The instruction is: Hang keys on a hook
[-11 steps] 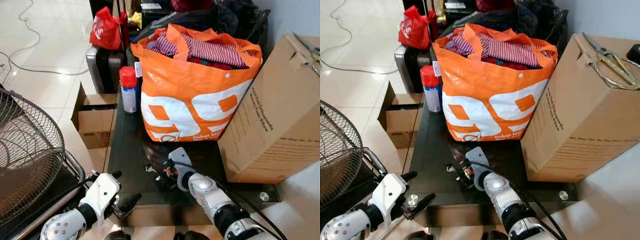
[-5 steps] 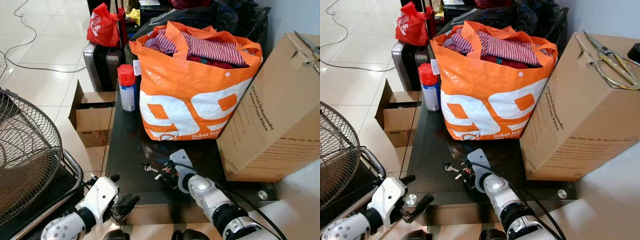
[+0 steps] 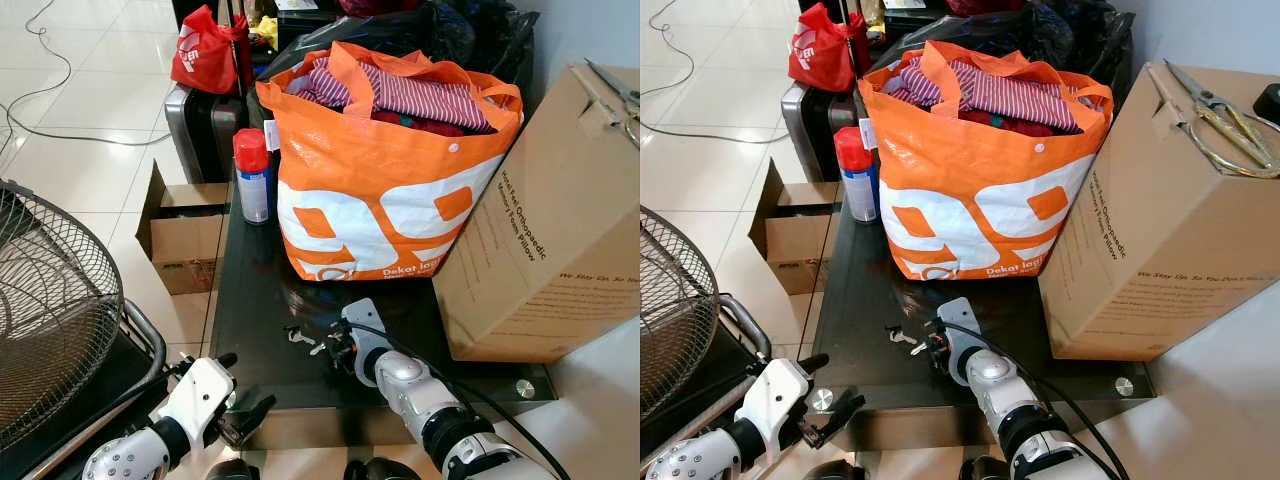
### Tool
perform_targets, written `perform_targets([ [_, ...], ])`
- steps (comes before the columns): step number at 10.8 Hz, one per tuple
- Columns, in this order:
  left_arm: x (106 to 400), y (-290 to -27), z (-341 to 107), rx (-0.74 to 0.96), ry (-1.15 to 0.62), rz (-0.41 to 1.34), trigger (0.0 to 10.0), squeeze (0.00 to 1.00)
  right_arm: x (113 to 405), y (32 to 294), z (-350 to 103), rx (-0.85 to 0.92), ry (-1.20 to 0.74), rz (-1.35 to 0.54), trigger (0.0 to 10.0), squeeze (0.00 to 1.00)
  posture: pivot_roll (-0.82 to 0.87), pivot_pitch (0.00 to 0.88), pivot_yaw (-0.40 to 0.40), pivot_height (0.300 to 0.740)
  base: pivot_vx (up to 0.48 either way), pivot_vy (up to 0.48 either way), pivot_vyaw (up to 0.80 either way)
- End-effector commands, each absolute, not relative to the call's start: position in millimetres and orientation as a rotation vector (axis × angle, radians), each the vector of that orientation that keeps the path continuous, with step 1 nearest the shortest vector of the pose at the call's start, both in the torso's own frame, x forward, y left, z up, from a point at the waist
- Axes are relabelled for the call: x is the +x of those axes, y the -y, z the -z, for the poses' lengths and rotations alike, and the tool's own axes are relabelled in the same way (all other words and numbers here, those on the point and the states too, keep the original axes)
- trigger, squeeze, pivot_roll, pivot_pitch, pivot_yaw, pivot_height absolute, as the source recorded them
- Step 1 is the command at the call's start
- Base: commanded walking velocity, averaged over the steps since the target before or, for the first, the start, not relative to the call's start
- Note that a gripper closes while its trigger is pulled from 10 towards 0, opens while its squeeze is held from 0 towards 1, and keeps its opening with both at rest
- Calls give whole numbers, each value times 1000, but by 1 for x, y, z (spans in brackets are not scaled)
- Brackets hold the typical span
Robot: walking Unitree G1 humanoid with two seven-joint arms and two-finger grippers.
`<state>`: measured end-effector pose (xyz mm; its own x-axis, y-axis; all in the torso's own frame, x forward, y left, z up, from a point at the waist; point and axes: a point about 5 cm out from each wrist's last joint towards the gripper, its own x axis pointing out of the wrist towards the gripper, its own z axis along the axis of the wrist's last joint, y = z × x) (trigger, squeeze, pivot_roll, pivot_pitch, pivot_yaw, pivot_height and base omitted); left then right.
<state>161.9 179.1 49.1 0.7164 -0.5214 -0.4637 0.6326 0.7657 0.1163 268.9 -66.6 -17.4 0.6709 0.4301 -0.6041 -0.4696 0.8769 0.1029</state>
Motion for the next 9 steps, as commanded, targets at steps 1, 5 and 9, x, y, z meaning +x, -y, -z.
perform_targets([
  [1, 161, -177, -46, 282, -427, 664, 10000, 325, 267, 72, 22, -67, -702, -485, 0, 0, 113, 126, -57, 740, 0, 0, 0],
  [5, 164, -179, -34, 283, -429, 663, 10000, 322, 268, 72, 21, -68, -697, -488, 0, 0, 113, 126, -57, 740, 0, 0, 0],
  [9, 168, -170, -52, 280, -362, 669, 10000, 322, 277, 77, 13, -86, -642, -491, 0, 0, 111, 115, -58, 740, 0, 0, 0],
])
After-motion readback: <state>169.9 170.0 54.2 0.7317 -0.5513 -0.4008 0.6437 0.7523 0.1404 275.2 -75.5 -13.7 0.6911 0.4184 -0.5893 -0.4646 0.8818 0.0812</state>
